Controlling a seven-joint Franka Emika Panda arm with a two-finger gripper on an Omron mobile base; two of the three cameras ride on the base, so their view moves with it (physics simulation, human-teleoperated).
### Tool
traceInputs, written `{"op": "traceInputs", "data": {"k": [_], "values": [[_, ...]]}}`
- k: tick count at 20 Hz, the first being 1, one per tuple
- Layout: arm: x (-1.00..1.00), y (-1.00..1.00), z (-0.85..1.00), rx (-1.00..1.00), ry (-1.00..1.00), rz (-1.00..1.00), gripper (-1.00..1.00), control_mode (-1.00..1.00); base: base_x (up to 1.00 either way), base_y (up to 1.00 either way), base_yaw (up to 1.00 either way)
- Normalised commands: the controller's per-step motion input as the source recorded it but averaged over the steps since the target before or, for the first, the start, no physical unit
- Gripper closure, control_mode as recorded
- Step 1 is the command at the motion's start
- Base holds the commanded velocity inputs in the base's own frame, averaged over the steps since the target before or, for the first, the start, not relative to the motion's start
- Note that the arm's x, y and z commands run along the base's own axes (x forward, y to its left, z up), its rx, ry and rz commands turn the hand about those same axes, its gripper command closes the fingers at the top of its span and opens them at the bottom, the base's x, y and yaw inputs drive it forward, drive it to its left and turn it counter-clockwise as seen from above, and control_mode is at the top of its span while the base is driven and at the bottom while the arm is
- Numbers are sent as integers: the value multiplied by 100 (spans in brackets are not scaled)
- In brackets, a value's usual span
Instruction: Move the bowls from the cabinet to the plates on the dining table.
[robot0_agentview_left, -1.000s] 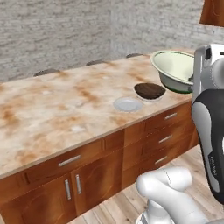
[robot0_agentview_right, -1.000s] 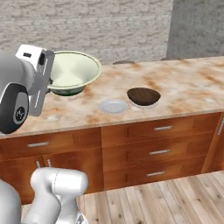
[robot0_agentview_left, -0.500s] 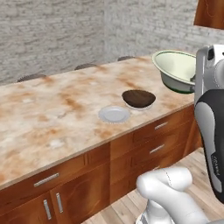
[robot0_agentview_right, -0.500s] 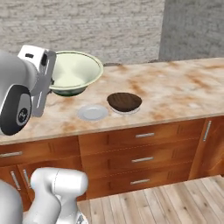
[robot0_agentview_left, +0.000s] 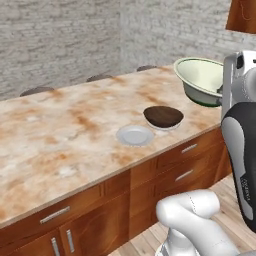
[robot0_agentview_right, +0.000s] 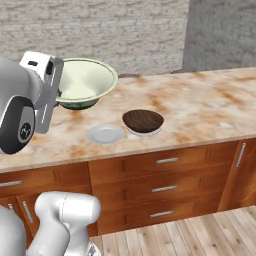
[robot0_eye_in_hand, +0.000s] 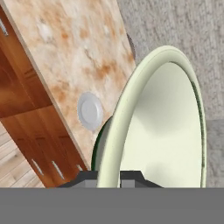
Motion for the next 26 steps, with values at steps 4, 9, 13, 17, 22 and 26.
{"op": "traceInputs", "data": {"k": [4, 9, 13, 17, 22, 26], "values": [[0, 0, 0, 0, 0, 0, 100, 100, 40, -3, 0], [0, 0, 0, 0, 0, 0, 100, 100, 49, -3, 0], [0, 0, 0, 0, 0, 0, 100, 100, 52, -7, 0], [0, 0, 0, 0, 0, 0, 100, 100, 52, -9, 0], [0, 0, 0, 0, 0, 0, 100, 100, 50, -11, 0], [0, 0, 0, 0, 0, 0, 100, 100, 49, -14, 0]]}}
